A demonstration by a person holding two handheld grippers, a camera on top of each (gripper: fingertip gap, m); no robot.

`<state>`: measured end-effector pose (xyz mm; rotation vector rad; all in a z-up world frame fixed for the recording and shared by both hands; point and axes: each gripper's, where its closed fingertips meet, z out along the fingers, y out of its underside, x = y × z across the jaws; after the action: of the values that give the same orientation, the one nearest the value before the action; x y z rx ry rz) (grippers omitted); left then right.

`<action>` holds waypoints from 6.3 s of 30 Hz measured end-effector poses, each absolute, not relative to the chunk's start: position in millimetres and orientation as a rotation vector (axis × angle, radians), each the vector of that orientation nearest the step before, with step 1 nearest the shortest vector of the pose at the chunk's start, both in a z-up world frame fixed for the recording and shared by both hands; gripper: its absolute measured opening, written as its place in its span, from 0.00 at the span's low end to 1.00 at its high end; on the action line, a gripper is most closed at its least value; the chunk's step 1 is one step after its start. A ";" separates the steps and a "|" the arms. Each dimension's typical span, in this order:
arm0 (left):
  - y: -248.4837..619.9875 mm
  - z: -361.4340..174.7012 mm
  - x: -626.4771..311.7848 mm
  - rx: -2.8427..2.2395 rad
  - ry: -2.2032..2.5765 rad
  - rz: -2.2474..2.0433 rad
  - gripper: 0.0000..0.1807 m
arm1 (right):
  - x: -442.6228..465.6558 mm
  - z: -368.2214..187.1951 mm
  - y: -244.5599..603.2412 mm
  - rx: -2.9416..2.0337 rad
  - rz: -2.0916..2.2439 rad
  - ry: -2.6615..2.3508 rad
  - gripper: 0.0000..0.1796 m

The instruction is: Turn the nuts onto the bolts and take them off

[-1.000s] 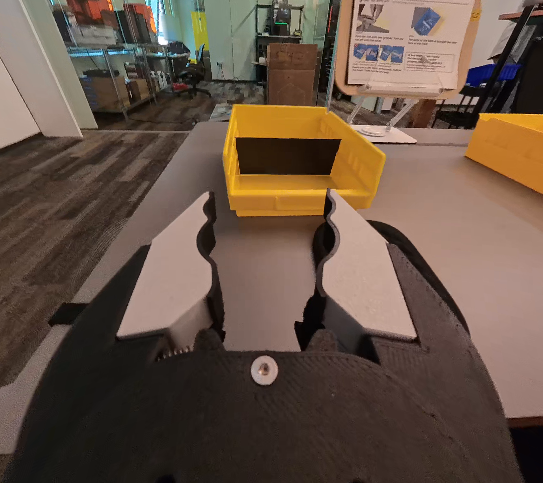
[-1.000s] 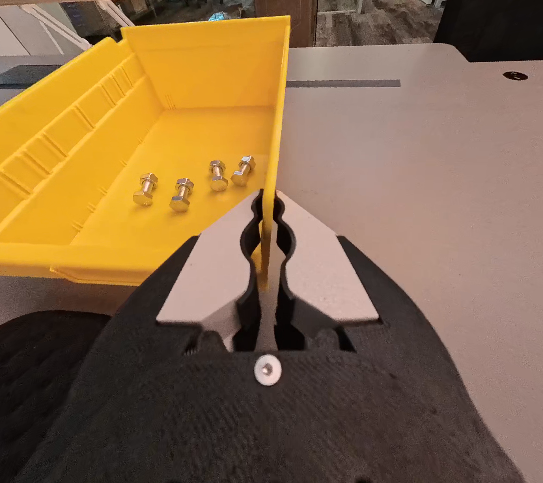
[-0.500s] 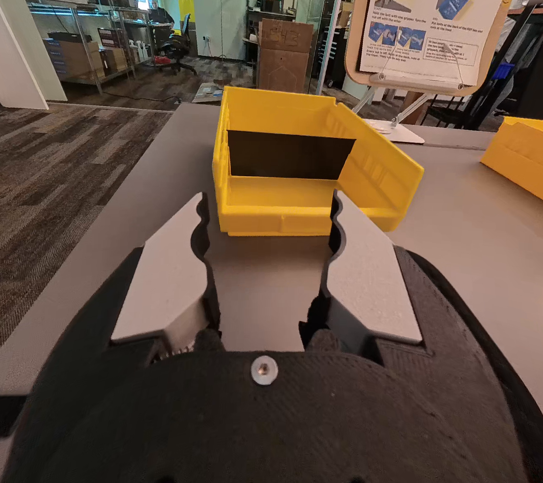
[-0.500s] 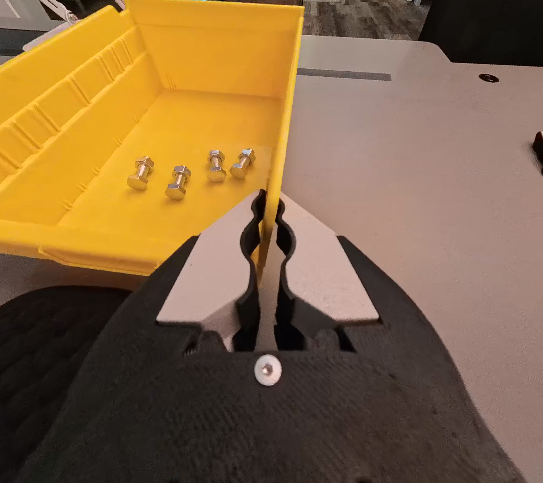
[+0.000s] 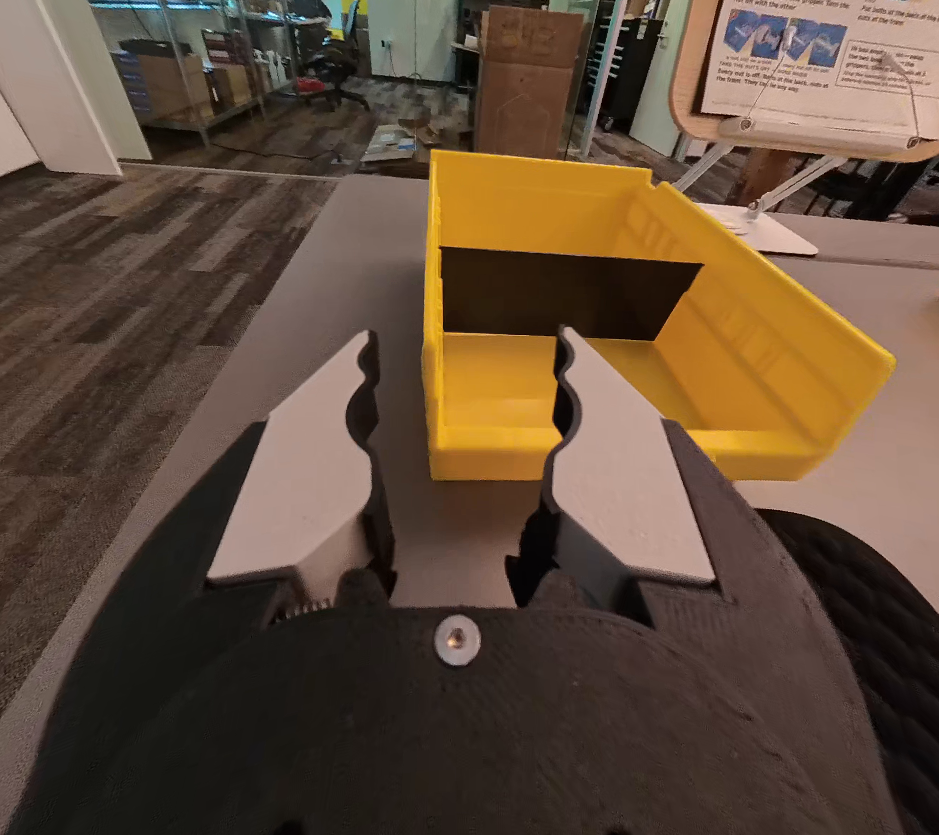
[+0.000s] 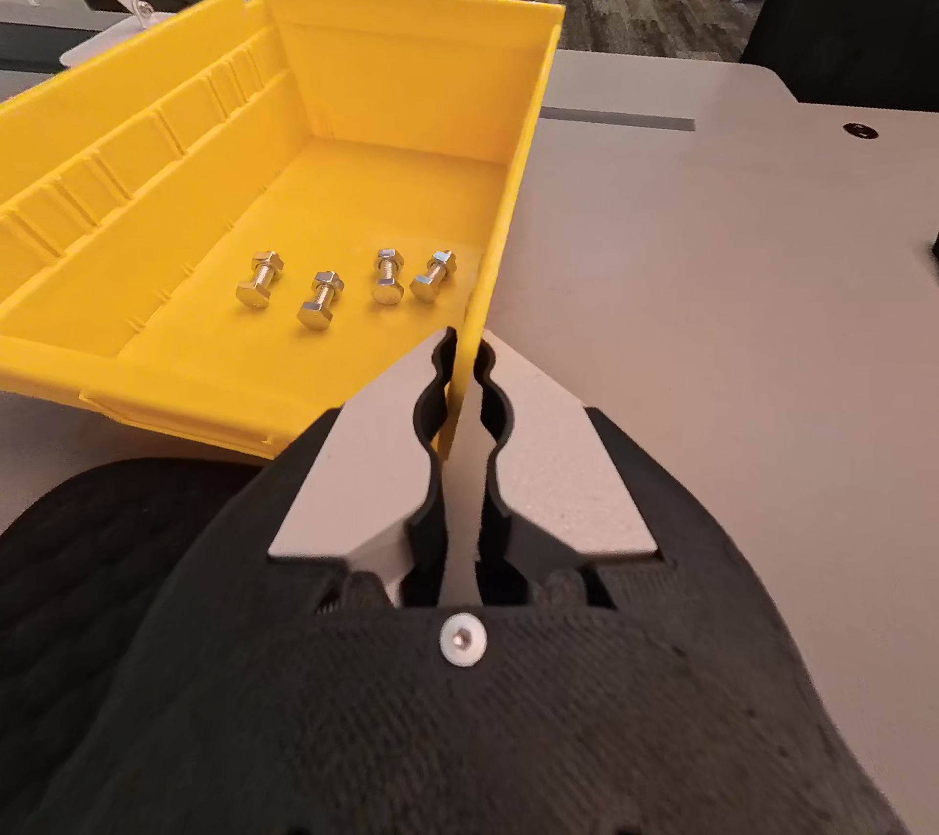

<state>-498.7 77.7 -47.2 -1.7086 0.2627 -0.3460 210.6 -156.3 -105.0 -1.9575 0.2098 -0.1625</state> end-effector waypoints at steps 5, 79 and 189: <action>90.5 -75.7 -488.9 -1.825 0.310 -0.405 0.26 | 203.6 -105.3 -159.2 -1.978 -0.192 0.196 0.03; 37.0 -92.8 -378.3 -1.561 0.986 -0.300 0.10 | 48.9 -57.4 -76.6 -1.972 -0.014 -0.032 0.29; 14.1 -92.9 -123.4 -2.225 0.861 -0.842 0.39 | 310.3 -115.9 -194.0 -2.628 0.267 0.727 0.01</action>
<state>-123.4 14.1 -92.9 -2.2253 0.8607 -0.8417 310.3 -194.0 -115.9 -2.6280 0.7271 0.2670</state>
